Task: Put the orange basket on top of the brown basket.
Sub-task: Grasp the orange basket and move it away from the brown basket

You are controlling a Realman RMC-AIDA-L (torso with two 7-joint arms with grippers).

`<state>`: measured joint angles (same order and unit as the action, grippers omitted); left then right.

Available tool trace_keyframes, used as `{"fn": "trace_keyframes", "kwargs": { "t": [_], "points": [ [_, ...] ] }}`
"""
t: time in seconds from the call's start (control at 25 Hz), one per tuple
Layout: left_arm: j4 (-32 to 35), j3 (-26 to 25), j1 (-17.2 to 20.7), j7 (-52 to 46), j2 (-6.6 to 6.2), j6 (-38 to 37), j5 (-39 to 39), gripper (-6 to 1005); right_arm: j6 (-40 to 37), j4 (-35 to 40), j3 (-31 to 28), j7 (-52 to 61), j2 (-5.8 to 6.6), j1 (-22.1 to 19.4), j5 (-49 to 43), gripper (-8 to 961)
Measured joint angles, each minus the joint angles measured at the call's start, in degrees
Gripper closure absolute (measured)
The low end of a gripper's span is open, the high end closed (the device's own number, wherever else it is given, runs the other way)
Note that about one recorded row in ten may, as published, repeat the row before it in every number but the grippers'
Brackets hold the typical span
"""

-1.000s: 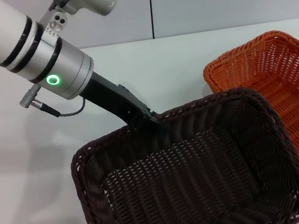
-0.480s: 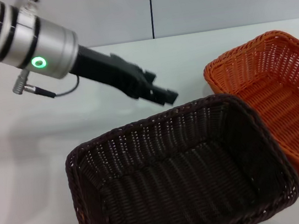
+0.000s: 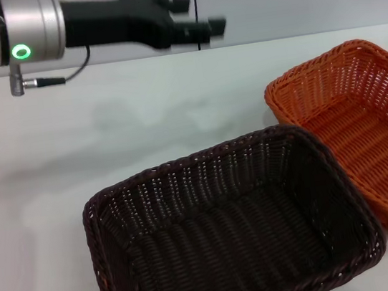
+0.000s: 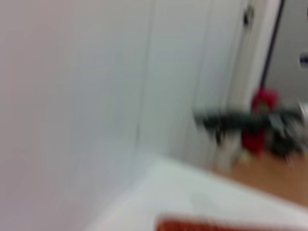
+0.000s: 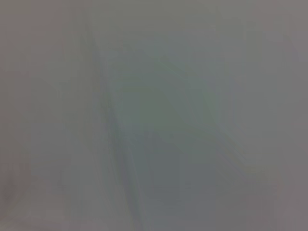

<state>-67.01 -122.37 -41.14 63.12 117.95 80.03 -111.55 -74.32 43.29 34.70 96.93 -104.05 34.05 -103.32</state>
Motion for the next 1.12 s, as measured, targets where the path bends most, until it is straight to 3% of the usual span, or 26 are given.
{"fn": "trace_keyframes", "kwargs": {
  "t": [0.04,0.16,0.2,0.32,0.4,0.56,0.68,0.92,1.12],
  "points": [
    [0.0,0.1,2.0,2.8,0.03,-3.3,5.3,166,0.0,0.0,0.0,0.0,0.0,0.0,0.0,237],
    [0.4,0.3,4.4,6.6,0.08,-6.6,12.1,166,-10.5,10.0,0.0,5.9,1.47,0.4,-13.7,238],
    [0.4,0.3,4.4,6.6,0.08,-6.6,12.1,166,-13.8,13.5,0.2,5.8,1.47,0.4,-17.5,238],
    [2.1,0.6,7.9,14.5,0.25,-10.1,24.3,166,-21.2,21.8,1.0,3.8,0.92,0.4,-27.0,238],
    [2.3,0.6,8.2,15.2,0.26,-10.4,25.4,166,-25.3,25.5,2.0,2.2,0.58,0.2,-31.5,238],
    [3.0,0.2,9.6,18.2,0.27,-12.6,30.4,166,-27.1,25.9,4.0,0.3,0.39,0.0,-34.8,238],
    [3.1,0.1,9.8,19.0,0.25,-16.4,32.1,166,-26.6,23.2,7.2,-2.6,-1.07,0.3,-38.8,238],
    [7.5,0.5,9.4,25.2,0.46,-21.4,38.4,165,-25.0,18.5,7.9,-6.1,-3.33,1.7,-42.2,238],
    [13.3,0.1,7.5,29.5,0.18,-22.4,43.6,165,-25.0,15.6,11.8,-7.5,-4.25,2.2,-43.3,239]
  ]
}}
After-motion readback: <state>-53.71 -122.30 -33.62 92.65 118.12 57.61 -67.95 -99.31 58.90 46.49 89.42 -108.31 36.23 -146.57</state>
